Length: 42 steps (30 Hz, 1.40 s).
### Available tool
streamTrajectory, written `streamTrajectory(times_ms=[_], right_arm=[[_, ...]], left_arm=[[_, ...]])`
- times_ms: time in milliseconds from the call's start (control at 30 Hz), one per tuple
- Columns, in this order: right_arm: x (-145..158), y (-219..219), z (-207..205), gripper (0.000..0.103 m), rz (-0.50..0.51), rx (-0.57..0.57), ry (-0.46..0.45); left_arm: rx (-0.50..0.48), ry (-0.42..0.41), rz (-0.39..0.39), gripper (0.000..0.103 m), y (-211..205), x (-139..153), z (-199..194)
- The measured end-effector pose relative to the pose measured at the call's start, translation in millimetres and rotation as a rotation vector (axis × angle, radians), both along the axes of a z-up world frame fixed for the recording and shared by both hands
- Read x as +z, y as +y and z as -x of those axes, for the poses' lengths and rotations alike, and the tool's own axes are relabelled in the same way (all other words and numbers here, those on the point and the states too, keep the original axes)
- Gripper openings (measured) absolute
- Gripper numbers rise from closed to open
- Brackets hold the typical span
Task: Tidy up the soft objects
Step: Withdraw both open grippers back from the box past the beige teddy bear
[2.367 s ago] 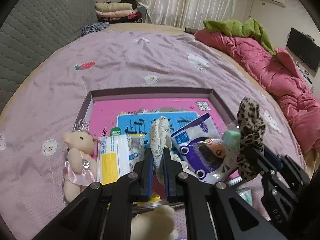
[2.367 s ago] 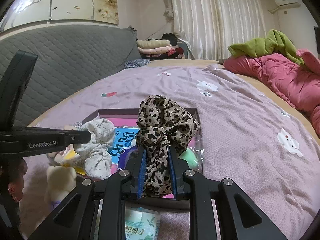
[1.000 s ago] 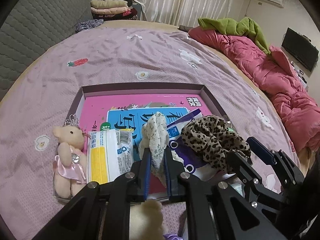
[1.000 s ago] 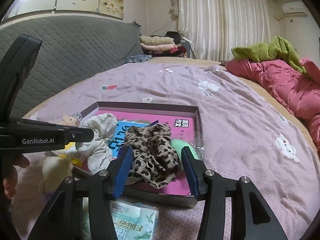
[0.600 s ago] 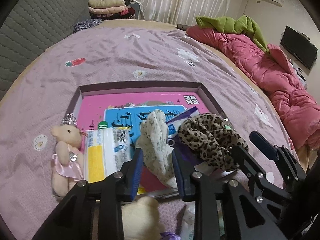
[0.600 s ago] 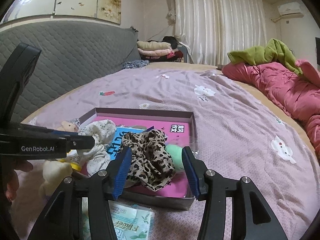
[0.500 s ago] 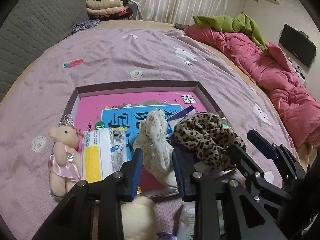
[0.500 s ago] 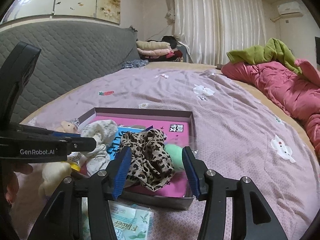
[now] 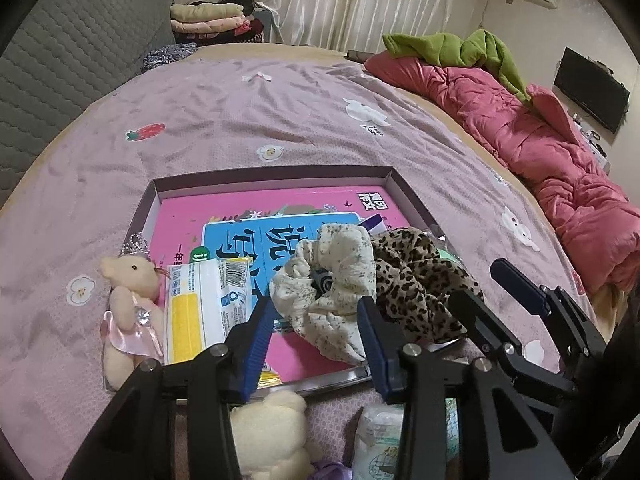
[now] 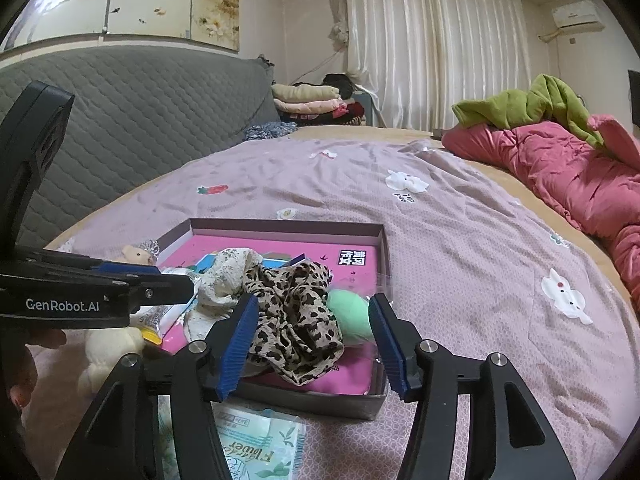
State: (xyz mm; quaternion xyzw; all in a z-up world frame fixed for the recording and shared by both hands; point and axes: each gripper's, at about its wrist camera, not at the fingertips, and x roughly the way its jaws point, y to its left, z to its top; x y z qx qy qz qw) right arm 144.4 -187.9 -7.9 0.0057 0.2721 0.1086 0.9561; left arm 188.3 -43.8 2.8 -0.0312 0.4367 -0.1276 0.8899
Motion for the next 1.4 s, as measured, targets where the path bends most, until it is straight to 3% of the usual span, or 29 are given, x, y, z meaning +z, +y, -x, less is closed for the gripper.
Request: streamTrajectory(times_ms=[433, 567, 733, 1400], right_arm=[[5, 2, 5, 0.061, 0.003, 0.009, -0.035], [10, 3, 11, 0.068, 0.0, 0.019, -0.068], [13, 2, 15, 0.068, 0.001, 0.021, -0.078], [20, 2, 37, 0.07, 0.035, 0.016, -0.097]], left_arm=[[0.009, 0.004, -0.007, 0.043, 3, 0, 6], [0.005, 0.002, -0.012, 0.043, 3, 2, 9], [0.011, 0.001, -0.015, 0.043, 6, 5, 14], [0.091, -0.011, 0.014, 0.051, 50, 22, 38]])
